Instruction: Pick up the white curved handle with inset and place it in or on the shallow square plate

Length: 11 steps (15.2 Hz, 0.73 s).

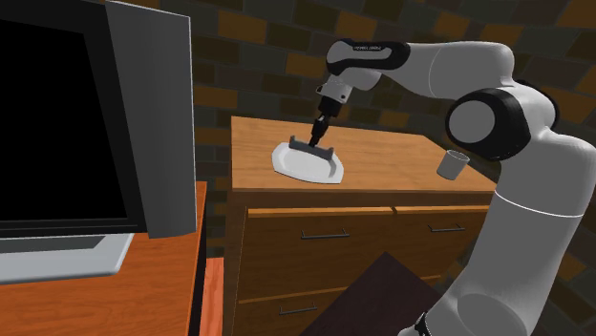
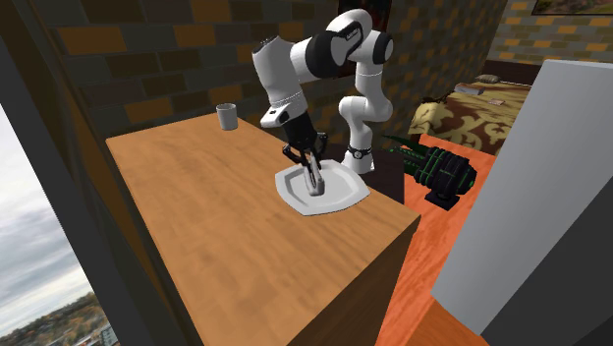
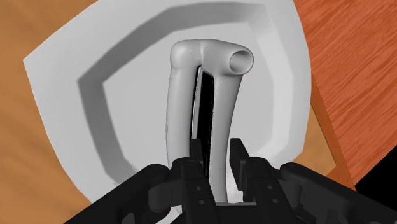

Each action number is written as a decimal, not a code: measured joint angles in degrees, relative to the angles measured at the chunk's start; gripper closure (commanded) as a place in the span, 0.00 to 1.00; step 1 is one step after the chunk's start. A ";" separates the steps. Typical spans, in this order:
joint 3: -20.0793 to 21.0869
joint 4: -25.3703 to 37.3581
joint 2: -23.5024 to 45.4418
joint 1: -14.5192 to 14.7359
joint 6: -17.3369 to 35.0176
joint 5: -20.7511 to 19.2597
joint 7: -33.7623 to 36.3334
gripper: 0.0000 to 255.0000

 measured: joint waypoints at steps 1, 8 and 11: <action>0.03 -0.66 0.10 0.06 0.73 0.06 -0.20 1.00; 0.13 -3.60 0.31 0.27 3.74 0.27 -1.16 1.00; 0.13 -3.67 0.30 0.27 3.80 0.28 -1.18 1.00</action>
